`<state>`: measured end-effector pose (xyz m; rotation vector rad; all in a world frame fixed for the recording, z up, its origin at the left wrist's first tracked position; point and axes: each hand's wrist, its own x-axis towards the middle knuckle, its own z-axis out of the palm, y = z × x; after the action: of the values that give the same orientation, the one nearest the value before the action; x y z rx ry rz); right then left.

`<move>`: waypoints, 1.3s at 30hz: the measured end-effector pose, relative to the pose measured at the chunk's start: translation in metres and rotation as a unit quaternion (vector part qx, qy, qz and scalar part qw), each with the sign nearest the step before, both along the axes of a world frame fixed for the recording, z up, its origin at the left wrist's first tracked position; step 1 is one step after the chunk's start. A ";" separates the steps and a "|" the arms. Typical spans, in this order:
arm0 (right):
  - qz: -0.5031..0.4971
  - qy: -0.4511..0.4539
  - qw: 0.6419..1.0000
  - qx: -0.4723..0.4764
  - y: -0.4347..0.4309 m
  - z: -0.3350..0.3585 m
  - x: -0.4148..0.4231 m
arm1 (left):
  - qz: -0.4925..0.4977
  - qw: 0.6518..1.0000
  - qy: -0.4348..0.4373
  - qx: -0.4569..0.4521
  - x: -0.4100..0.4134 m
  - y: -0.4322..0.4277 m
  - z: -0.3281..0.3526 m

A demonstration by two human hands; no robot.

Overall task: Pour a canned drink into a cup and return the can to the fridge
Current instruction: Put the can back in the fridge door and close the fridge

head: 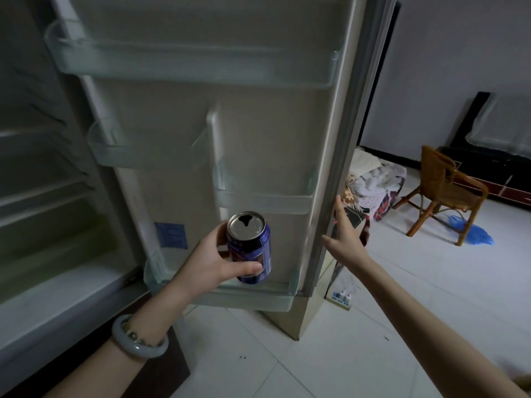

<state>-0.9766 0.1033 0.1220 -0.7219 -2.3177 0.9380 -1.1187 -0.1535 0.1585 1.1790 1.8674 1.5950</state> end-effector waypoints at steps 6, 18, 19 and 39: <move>0.006 0.004 1.000 -0.002 0.020 0.002 -0.015 | 0.025 1.000 0.003 -0.018 -0.009 0.004 0.004; -0.013 0.127 0.978 0.164 -0.042 0.065 -0.010 | 0.001 0.999 0.052 -0.017 -0.023 0.005 0.064; 0.016 0.130 0.975 0.177 -0.054 0.077 -0.010 | -0.003 0.998 0.056 -0.014 -0.024 0.005 0.074; 0.177 0.075 0.981 -0.020 -0.060 0.142 -0.099 | 0.091 0.992 0.090 0.018 -0.075 0.078 0.123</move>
<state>-1.0760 0.0437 0.2641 -0.2431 -2.3381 1.1518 -1.1938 -0.0755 0.2811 1.2329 2.1228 1.6720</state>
